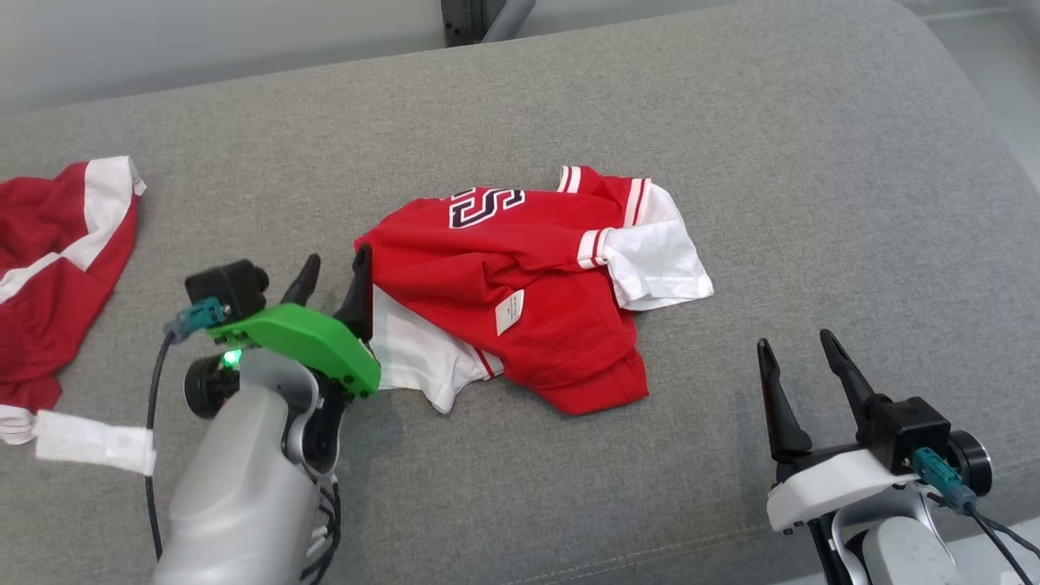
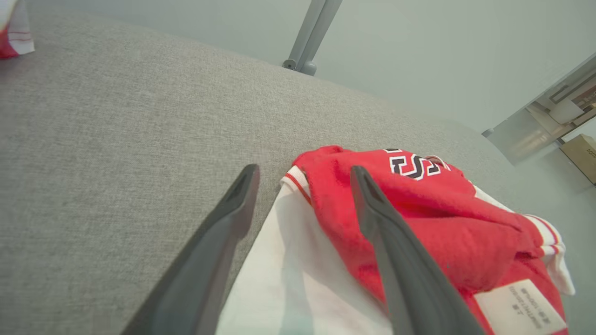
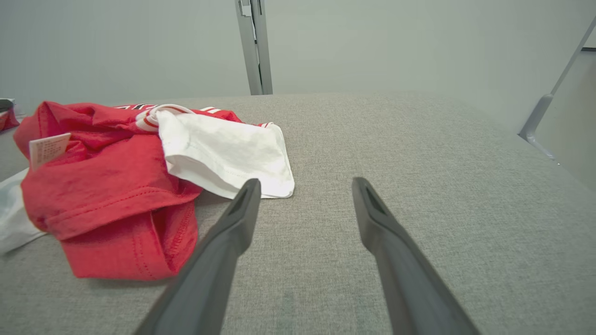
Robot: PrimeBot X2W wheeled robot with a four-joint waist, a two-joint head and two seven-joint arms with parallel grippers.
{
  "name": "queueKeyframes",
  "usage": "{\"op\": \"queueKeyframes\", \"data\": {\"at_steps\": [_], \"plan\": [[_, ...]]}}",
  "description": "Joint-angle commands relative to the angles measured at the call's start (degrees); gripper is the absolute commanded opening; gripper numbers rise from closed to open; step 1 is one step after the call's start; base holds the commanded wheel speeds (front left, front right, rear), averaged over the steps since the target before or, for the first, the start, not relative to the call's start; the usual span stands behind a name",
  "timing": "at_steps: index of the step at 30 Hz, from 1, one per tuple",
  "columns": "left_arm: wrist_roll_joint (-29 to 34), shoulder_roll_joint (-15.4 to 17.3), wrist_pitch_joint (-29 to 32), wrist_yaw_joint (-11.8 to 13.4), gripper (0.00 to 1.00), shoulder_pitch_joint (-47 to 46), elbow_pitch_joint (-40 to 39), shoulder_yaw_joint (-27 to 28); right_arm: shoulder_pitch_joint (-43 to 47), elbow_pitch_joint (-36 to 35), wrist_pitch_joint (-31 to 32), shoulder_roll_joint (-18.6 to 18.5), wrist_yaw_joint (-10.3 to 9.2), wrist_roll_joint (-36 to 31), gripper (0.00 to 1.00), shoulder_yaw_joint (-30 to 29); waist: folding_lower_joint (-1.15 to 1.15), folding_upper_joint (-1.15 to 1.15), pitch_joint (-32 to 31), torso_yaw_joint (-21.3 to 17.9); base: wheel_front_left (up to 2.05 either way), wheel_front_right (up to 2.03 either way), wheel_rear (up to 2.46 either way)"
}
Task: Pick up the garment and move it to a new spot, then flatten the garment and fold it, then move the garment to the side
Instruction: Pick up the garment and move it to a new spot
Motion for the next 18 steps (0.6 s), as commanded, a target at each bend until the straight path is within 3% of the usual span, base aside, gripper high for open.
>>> {"op": "queueKeyframes", "data": {"at_steps": [1,6,10,18], "plan": [[-0.5,-0.1,-0.5,-0.1,1.0,2.3,-0.4,-0.3,0.9,0.1,-0.2,-0.1,-0.04,-0.2,1.0,-0.3,0.0,0.0,-1.1,0.8,0.0,0.0,0.0],[-1.6,-0.6,-1.4,-0.4,1.0,10.9,-6.6,-1.7,3.1,0.1,-0.2,0.0,-0.04,-0.5,1.0,-0.9,0.0,0.0,-3.9,1.6,0.0,0.0,0.0],[1.2,-0.1,-5.8,2.5,1.0,18.6,-14.5,-2.3,4.4,-0.2,-0.2,-0.1,-0.04,-0.6,1.0,-1.6,0.0,0.0,-5.8,1.9,0.0,0.0,0.0],[7.9,1.3,-8.0,7.3,1.0,32.5,-27.9,0.0,6.6,-1.6,-0.2,0.0,-0.03,-2.2,1.0,-2.3,0.0,0.0,-8.1,2.6,0.0,0.0,0.0]]}}
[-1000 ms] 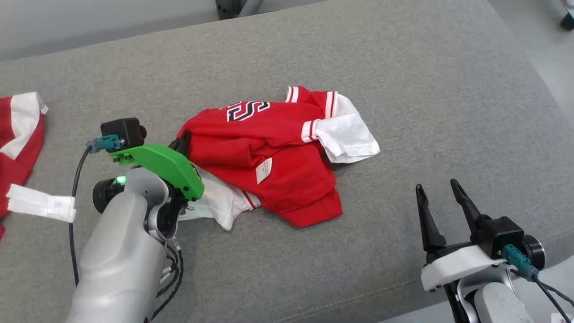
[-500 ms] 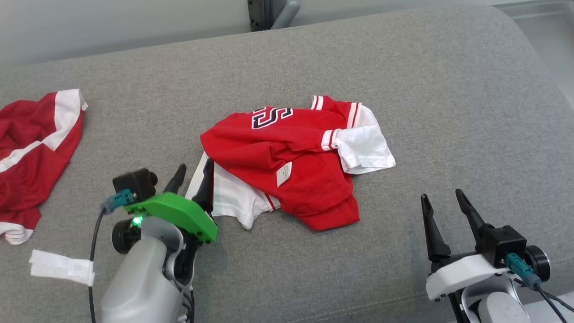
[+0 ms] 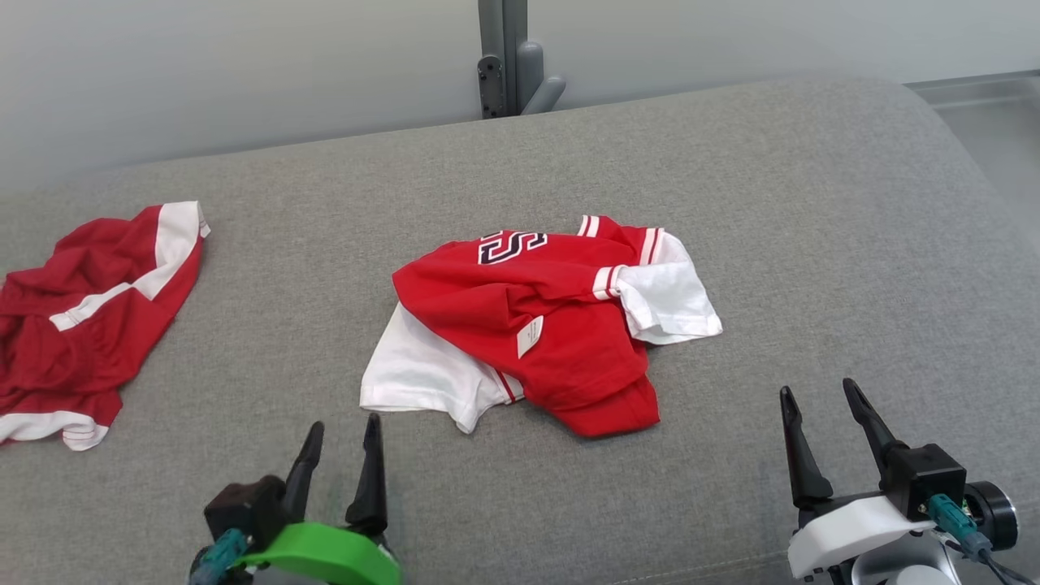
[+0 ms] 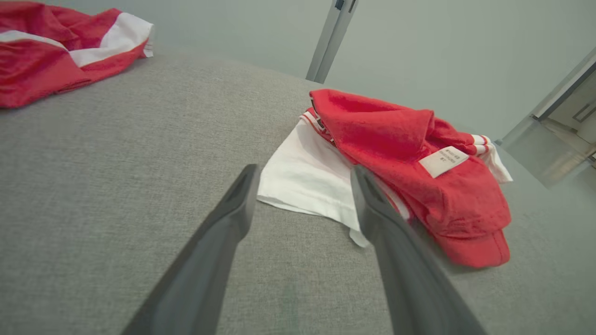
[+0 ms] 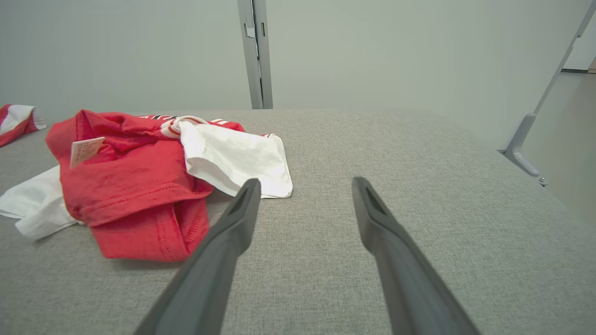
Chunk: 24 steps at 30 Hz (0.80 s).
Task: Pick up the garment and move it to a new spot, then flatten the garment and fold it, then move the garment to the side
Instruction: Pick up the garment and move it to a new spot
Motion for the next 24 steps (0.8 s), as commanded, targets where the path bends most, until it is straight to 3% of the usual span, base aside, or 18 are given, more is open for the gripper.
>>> {"op": "queueKeyframes", "data": {"at_steps": [1,9,17,24], "plan": [[2.2,1.4,-0.2,0.5,1.0,1.5,-1.4,0.8,0.9,-0.3,-0.2,-0.1,-0.04,-0.5,1.0,-0.2,0.0,0.0,-0.5,0.6,0.0,0.0,0.0],[11.9,2.9,-0.2,-1.2,1.0,12.3,-9.7,9.6,2.5,-1.8,-0.2,-0.1,-0.04,-1.8,1.0,-1.1,0.0,0.0,-1.9,2.2,0.0,0.0,0.0],[17.5,1.2,-0.2,-5.2,1.0,17.8,-13.8,17.1,2.6,-2.7,-0.2,0.0,-0.04,-2.9,1.0,-1.5,0.0,0.0,-2.6,3.6,0.0,0.0,0.0],[20.1,-0.6,-0.2,-7.0,1.0,18.8,-15.6,19.9,2.4,-2.8,-0.2,-0.1,-0.04,-3.2,1.0,-1.8,0.0,0.0,-2.7,4.4,0.0,0.0,0.0]]}}
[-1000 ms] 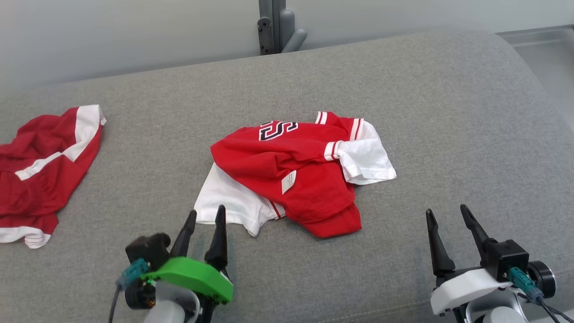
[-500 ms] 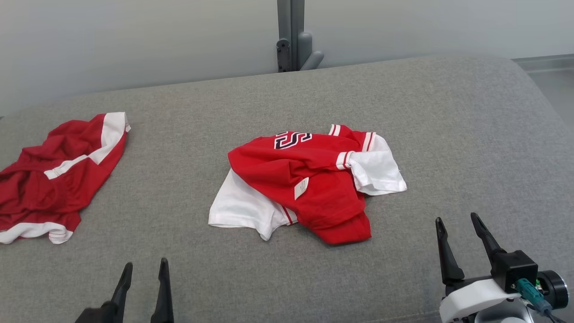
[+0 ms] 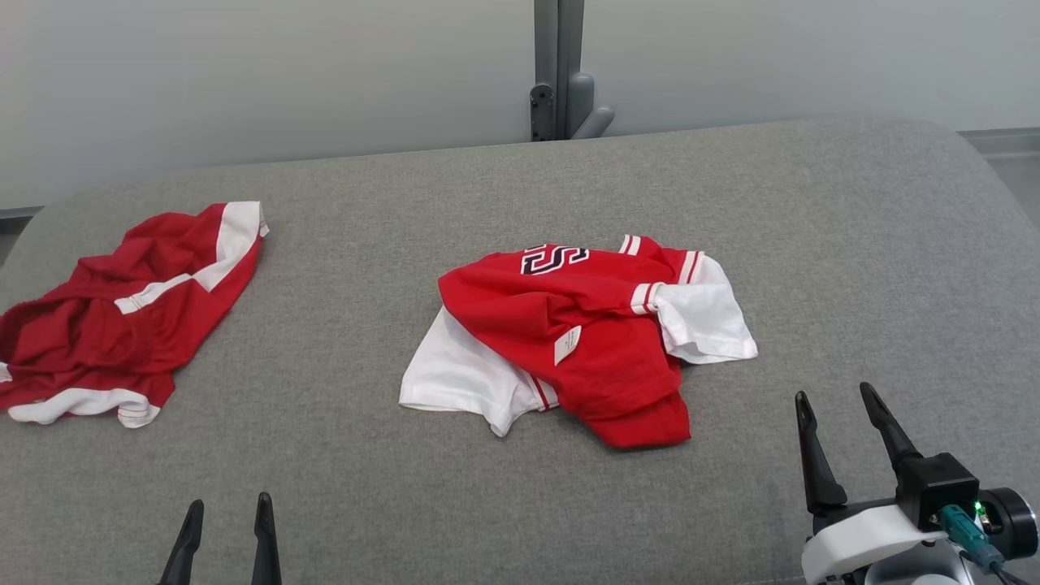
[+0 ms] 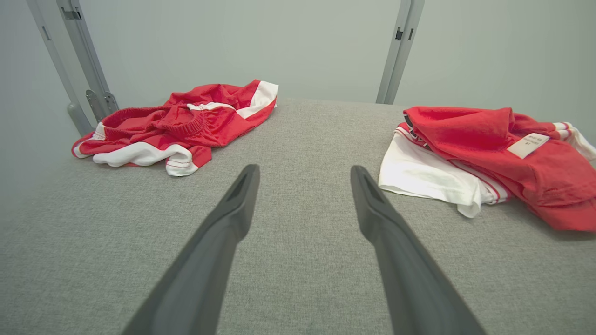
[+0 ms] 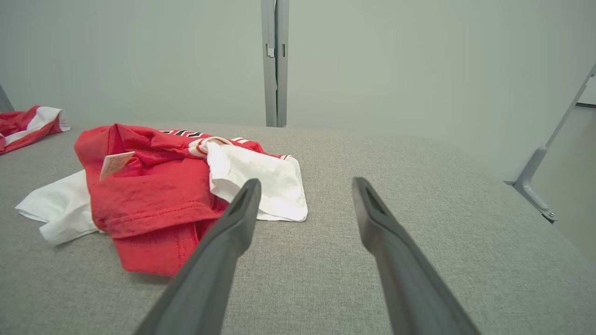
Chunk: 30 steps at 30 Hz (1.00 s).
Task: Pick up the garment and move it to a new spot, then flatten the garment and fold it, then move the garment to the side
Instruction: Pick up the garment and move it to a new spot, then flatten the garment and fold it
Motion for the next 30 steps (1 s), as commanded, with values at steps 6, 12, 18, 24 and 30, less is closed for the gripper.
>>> {"op": "queueKeyframes", "data": {"at_steps": [6,12,18,24,30], "plan": [[1.7,-1.0,0.0,-1.0,1.0,0.6,0.0,0.4,0.4,0.1,-0.2,-0.1,-0.04,-0.5,1.0,-0.1,0.0,0.0,-0.3,0.7,0.0,0.0,0.0],[1.6,-1.4,0.0,-1.3,1.0,0.6,0.5,0.8,0.2,0.4,-0.2,-0.1,-0.04,-0.3,1.0,0.4,0.0,0.0,-0.6,0.4,0.0,0.0,0.0],[1.1,-1.6,0.0,-1.5,1.0,-0.5,0.3,0.1,-0.1,0.5,-0.2,-0.1,-0.04,0.0,1.0,0.6,0.0,0.0,-0.3,0.0,0.0,0.0,0.0],[-1.4,-1.8,0.0,-1.5,1.0,-5.7,2.3,-8.8,-1.3,0.1,-0.2,-0.1,-0.03,0.2,1.0,0.8,0.0,0.0,1.6,-1.6,0.0,0.0,0.0],[-4.3,-1.8,1.6,-1.5,1.0,-16.2,6.8,-20.8,-3.4,-0.5,-0.2,-0.1,-0.04,0.3,1.0,1.2,0.0,0.0,5.5,-4.1,0.0,0.0,0.0]]}}
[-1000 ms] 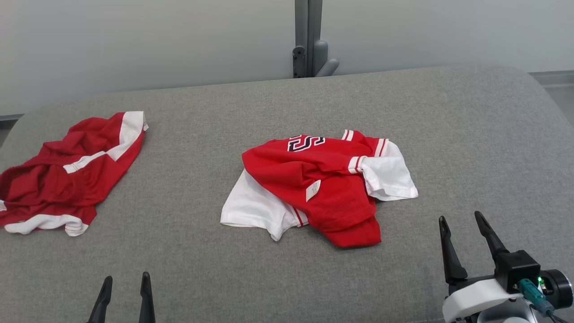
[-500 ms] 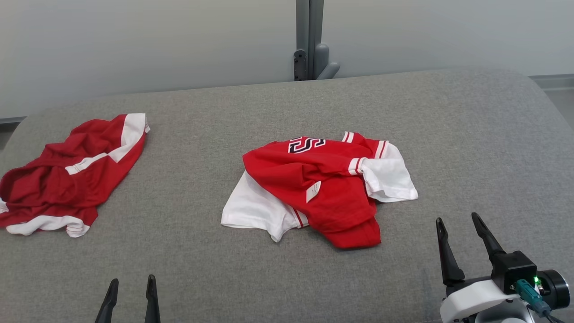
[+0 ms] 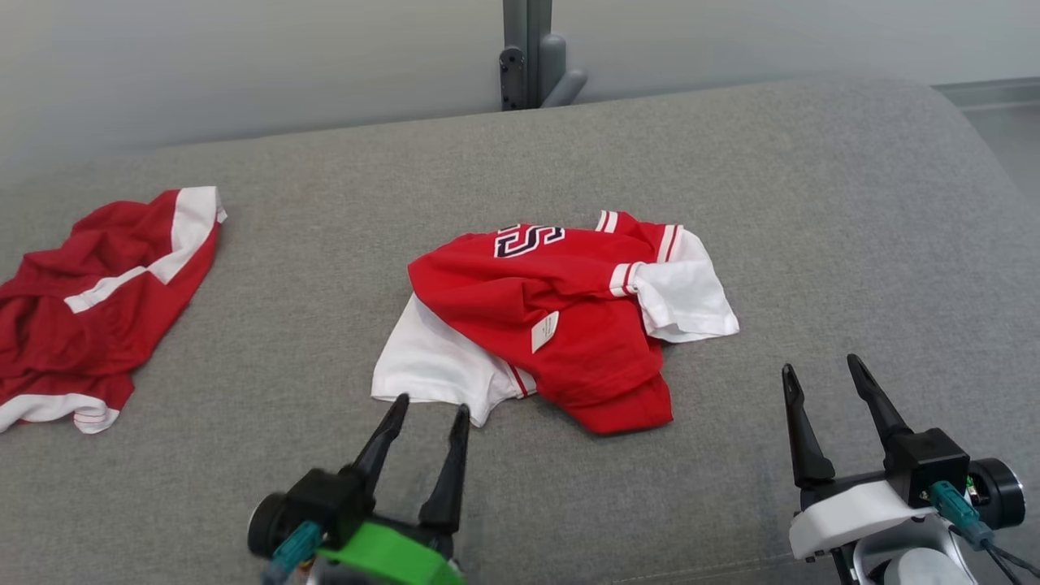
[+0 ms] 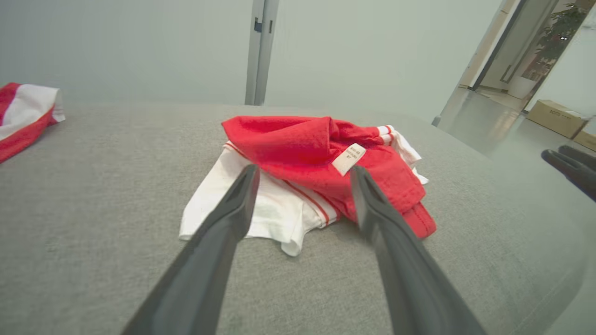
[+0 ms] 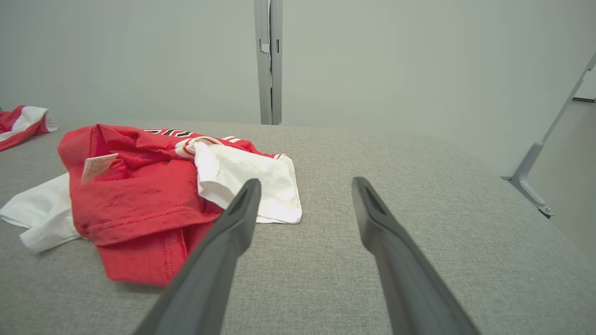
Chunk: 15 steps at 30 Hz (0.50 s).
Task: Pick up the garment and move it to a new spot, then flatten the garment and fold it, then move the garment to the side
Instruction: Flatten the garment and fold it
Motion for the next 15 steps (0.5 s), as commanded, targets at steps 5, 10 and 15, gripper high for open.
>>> {"op": "queueKeyframes", "data": {"at_steps": [5,10,15], "plan": [[-0.7,0.2,2.9,-0.2,1.0,-11.1,6.2,-5.9,-2.5,-0.3,-0.2,-0.1,-0.04,0.6,1.0,-0.2,0.0,0.0,5.4,-4.7,0.0,0.0,0.0],[-1.8,0.2,3.6,0.1,1.0,-16.5,10.0,-9.2,-3.4,-0.1,-0.2,-0.1,-0.04,1.0,1.0,-0.7,0.0,0.0,7.0,-6.8,0.0,0.0,0.0],[-3.2,0.2,3.7,1.9,1.0,-20.8,13.5,-11.9,-3.8,0.4,-0.2,0.0,-0.04,2.4,1.0,-1.1,0.0,0.0,7.9,-8.1,0.0,0.0,0.0]]}}
